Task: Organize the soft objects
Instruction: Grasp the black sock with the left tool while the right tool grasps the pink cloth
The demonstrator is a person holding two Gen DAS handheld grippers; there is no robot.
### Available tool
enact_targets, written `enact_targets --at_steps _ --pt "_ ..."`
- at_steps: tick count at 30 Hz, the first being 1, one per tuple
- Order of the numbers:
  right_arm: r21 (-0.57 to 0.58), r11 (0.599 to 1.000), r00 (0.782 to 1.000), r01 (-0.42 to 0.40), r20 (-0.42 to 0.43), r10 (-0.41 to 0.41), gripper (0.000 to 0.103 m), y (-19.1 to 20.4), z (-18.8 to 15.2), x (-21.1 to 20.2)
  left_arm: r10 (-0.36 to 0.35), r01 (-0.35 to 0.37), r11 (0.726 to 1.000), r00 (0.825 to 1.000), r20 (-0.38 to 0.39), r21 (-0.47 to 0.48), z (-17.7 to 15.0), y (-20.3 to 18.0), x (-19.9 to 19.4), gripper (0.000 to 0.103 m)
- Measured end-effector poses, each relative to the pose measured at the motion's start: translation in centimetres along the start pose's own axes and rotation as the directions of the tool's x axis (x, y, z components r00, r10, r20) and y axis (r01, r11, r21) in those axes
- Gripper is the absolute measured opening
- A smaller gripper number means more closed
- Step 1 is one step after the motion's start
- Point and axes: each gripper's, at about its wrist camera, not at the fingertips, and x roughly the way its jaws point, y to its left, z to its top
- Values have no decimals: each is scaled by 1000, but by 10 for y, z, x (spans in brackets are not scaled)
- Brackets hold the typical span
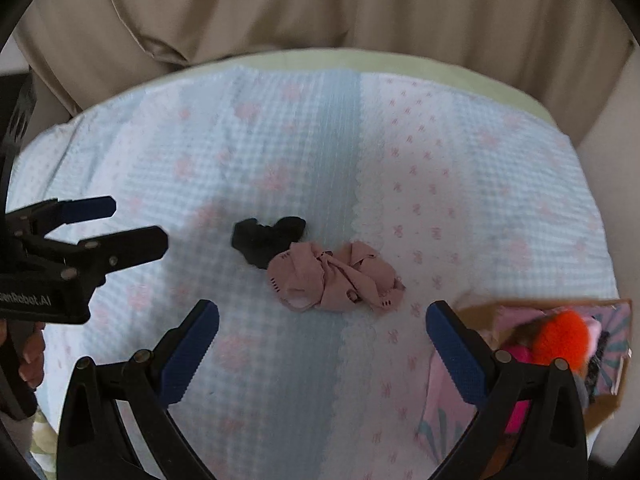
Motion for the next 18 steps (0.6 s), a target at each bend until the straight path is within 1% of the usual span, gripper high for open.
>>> enact_targets --at_steps 4,8,11,14,16,17,18 --pt "-24 1000 999 7 -35 -7 103 -5 6 42 -43 39 997 998 -50 -73 14 3 45 102" --pt "-36 999 999 -4 -42 3 103 -7 11 70 -47 35 992 995 -90 -122 24 4 84 100" --pt "-51 999 999 -8 -43 6 103 -8 15 86 -37 23 991 994 -106 -132 27 2 106 98" --pt "-58 998 999 8 -45 -11 103 -10 14 105 -30 12 989 992 -124 -145 25 -1 129 98" --pt "-62 998 999 11 -50 -14 103 -10 13 115 -21 -1 988 990 -139 -156 20 0 143 91" --pt "-63 998 998 9 -57 -12 103 -10 12 122 -13 -11 987 989 -147 -161 17 0 150 85" --pt "-62 998 998 8 -60 -12 103 -10 11 126 3 -24 988 991 -137 -151 14 -1 152 84"
